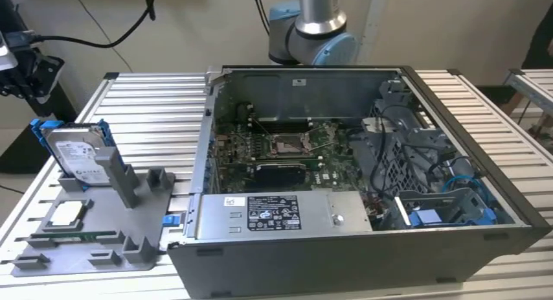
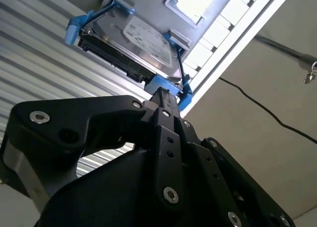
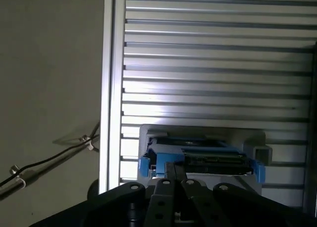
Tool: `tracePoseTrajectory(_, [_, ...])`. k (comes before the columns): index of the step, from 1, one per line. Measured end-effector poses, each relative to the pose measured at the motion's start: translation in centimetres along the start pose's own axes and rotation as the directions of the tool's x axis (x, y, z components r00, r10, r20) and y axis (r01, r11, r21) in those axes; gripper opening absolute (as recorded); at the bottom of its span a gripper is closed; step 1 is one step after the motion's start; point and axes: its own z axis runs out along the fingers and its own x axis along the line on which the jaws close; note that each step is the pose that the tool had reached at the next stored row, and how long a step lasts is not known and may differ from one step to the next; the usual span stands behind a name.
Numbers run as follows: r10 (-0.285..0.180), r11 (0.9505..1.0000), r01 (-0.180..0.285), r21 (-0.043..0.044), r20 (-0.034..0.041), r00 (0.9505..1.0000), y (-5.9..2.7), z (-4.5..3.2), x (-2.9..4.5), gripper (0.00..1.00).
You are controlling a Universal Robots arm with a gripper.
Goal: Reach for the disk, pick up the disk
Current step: 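Reach for the disk, then pick up the disk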
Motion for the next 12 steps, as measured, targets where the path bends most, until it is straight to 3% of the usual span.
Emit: tracePoseTrajectory(12, [0.0,1.0,0.0,0.0,0.0,1.0,0.01,0.0,0.03,0.0])
